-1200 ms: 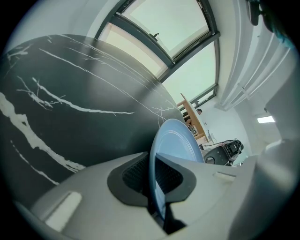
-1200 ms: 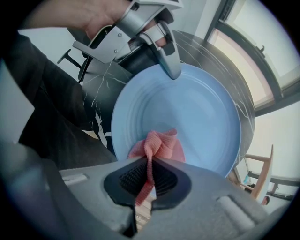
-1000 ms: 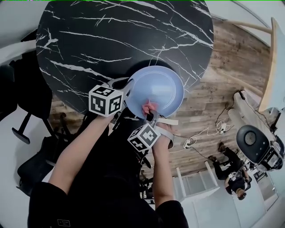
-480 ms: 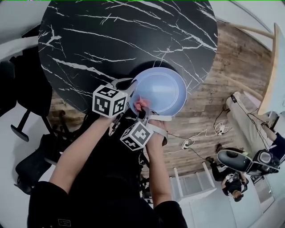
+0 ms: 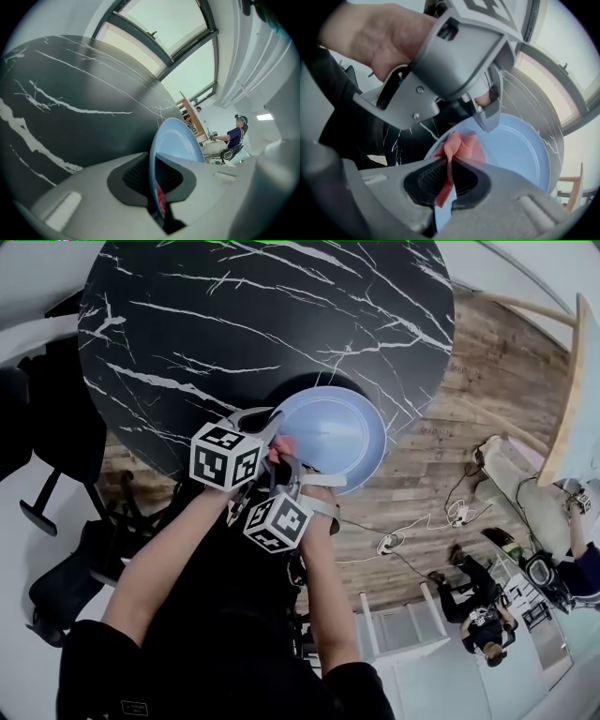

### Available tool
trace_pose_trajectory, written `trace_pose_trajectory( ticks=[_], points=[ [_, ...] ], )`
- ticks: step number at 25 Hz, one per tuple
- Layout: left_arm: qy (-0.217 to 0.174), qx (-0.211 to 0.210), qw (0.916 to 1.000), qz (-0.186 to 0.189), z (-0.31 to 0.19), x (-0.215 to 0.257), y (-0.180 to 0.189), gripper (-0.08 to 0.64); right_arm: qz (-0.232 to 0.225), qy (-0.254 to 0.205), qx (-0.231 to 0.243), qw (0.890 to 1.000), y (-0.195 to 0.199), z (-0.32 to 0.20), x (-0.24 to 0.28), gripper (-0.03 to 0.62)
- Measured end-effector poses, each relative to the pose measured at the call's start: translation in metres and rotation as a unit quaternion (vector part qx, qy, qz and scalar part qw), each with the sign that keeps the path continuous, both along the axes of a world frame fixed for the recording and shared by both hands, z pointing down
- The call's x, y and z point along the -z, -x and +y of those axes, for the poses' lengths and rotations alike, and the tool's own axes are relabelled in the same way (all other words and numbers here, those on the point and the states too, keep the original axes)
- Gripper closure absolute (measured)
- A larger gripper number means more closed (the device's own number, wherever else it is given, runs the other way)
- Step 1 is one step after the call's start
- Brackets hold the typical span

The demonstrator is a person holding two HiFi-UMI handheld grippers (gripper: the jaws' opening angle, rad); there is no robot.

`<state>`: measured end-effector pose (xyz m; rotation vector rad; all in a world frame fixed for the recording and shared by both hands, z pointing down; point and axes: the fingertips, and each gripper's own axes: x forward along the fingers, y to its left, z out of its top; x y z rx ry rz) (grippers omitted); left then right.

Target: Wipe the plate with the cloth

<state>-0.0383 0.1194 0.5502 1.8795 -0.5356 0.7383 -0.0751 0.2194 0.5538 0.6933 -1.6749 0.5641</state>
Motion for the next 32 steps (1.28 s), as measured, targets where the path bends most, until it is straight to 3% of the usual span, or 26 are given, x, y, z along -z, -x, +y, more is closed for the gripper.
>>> trace_pose_trajectory(
  ticks=[6,16,32],
  points=[
    [-0.01,-0.012,0.9998,-0.008,0.001,0.001,0.0,0.538,-0.02,-0.022,-0.001,1.0,-0.003,-0.01,0.002,0.578],
    [-0.025,-0.039,0.9987,-0.019,0.002,0.001,-0.002,0.543,0.0,-0.062,0.031,0.998,-0.032,-0.042,0.003,0.578],
    [-0.032,-0.045,0.9979,-0.033,0.002,0.001,-0.002,0.54,0.002,-0.105,0.005,0.994,-0.059,-0.104,0.004,0.578]
  ],
)
